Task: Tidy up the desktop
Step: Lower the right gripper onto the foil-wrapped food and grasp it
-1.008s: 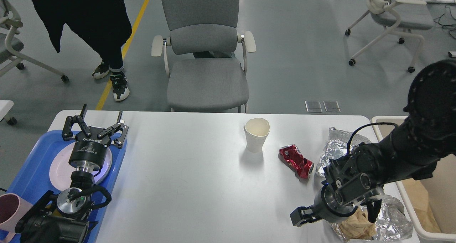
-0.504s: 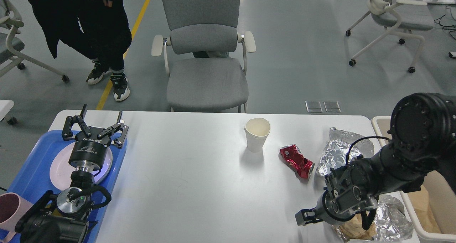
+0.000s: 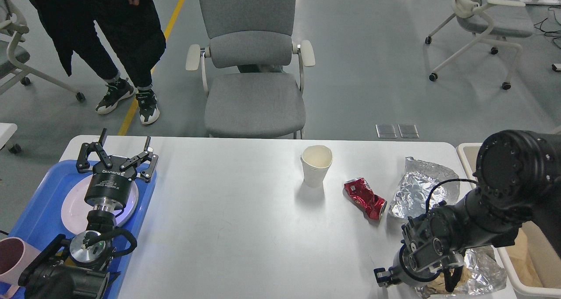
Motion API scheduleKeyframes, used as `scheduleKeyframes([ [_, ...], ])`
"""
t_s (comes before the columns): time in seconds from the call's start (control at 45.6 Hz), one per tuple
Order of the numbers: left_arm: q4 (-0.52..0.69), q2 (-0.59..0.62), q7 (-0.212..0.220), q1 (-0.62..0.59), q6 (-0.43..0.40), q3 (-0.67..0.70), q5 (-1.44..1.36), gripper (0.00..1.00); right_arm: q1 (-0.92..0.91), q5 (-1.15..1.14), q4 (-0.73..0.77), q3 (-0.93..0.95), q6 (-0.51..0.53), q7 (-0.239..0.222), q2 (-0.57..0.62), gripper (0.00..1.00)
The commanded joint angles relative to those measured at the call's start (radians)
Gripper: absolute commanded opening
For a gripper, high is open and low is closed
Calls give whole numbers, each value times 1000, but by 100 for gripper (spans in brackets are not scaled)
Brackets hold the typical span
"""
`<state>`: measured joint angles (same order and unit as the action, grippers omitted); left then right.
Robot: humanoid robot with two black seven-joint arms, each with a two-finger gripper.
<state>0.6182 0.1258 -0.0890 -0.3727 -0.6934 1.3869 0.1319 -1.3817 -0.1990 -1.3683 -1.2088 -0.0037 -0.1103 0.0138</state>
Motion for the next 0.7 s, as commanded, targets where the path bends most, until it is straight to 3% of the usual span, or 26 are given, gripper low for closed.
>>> scheduleKeyframes([
  [0.0, 0, 0, 0, 0, 0, 1, 0, 96, 1, 4, 0, 0, 1, 0, 2, 0],
  [0.679, 0, 0, 0, 0, 0, 1, 0, 96, -7, 56, -14, 15, -1, -5, 8, 0],
])
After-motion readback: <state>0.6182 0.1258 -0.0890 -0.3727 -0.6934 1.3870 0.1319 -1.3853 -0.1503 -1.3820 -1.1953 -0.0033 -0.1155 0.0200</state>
